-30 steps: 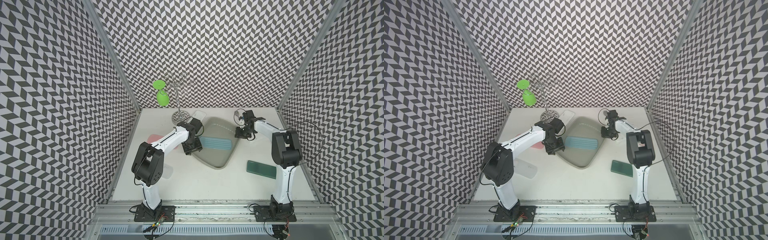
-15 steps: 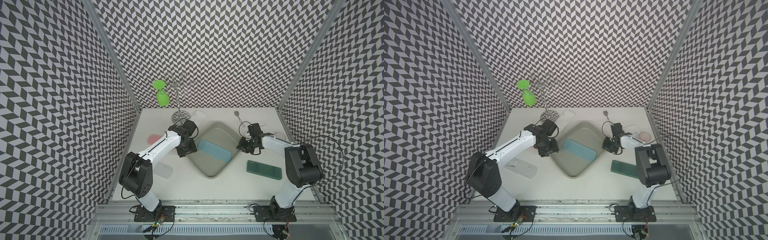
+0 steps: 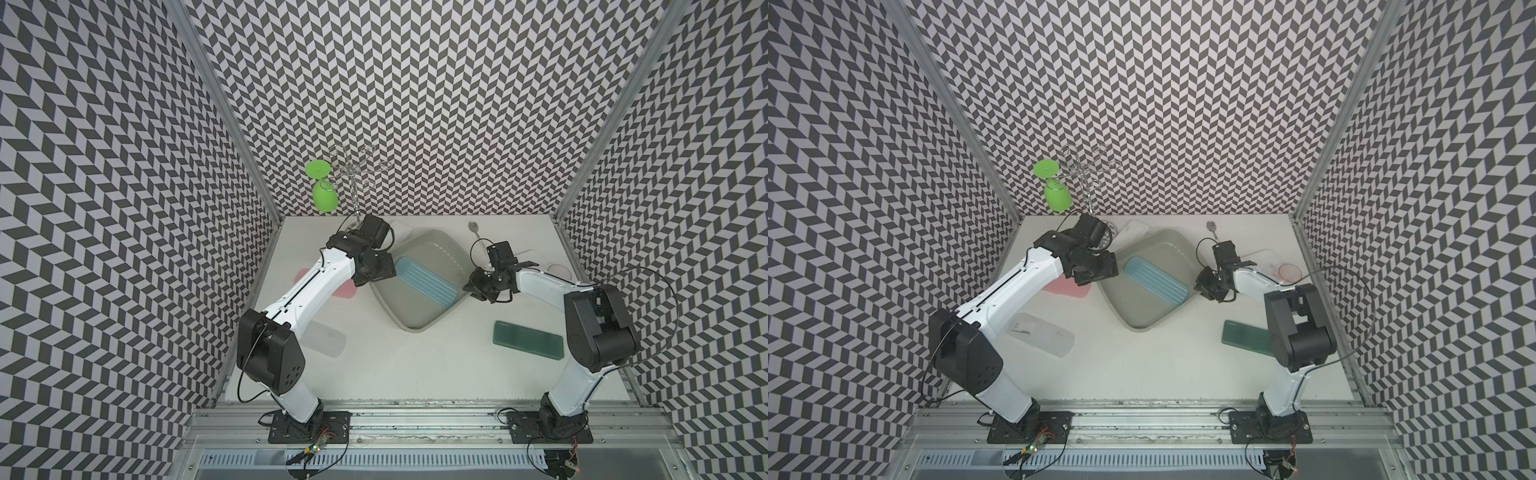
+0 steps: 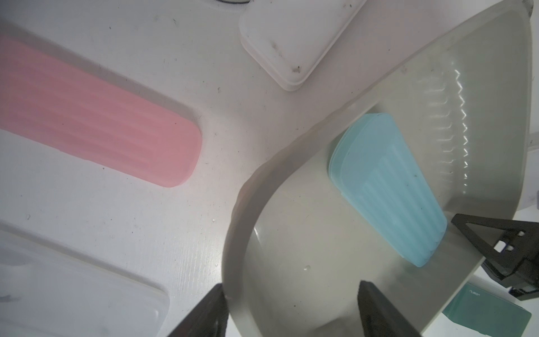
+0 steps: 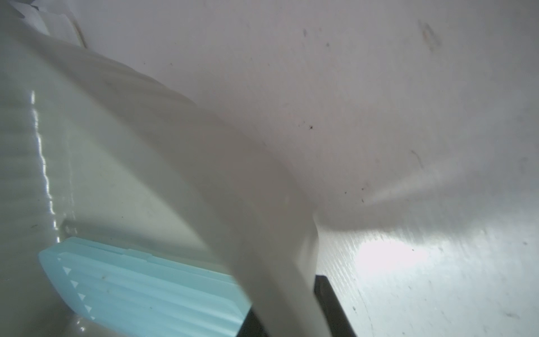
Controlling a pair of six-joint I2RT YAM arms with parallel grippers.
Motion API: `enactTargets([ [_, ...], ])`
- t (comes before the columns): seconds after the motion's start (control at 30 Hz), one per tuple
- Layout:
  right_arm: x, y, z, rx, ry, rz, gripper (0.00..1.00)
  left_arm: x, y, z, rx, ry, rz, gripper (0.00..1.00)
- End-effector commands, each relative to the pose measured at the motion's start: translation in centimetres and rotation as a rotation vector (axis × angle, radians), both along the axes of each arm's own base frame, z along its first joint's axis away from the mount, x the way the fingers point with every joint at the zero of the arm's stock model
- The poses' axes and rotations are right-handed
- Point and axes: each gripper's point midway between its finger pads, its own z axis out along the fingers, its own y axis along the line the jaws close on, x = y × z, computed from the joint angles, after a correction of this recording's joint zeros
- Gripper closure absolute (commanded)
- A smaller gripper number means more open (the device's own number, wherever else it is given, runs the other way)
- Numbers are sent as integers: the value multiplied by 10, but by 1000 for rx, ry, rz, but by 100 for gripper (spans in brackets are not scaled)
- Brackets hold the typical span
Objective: Put the pencil case into the storage box
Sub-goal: Adjust the storage box at the center of the board.
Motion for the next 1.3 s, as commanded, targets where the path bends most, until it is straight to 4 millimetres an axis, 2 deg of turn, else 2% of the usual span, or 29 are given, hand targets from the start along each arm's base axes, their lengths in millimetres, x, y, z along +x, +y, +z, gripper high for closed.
enactTargets([
  [0.0,-1,27,11,75,-10,73,76,5,-18,-3,-43,-23,-79,26],
  [0.07,-4,26,8,75,4,68,76,-1,-13,-15,-13,3,-91,19],
  [0.3,-10,20,5,77,18,10,77,-26,26,-57,89,94,-53,19],
  [0.43,-8,16,7,66,7,-29,77,-37,39,-72,87,120,-31,19],
  [0.53,-7,12,7,56,7,-65,77,-38,39,-72,70,101,-40,17],
  [0.57,-6,11,8,57,2,-80,78,-38,37,-72,62,99,-47,11],
  [0.7,-3,8,12,48,-5,-108,78,-42,45,-74,82,116,-37,10],
  [0.83,-5,1,21,63,-11,-197,78,-43,58,-62,50,105,47,10],
  [0.97,-17,-2,25,87,7,-296,78,-38,64,-50,22,94,101,10],
  [1.1,-29,-1,24,100,25,-358,78,-35,62,-54,19,122,113,10],
  [1.27,-43,6,17,125,57,-406,78,-29,48,-63,-58,146,133,10],
])
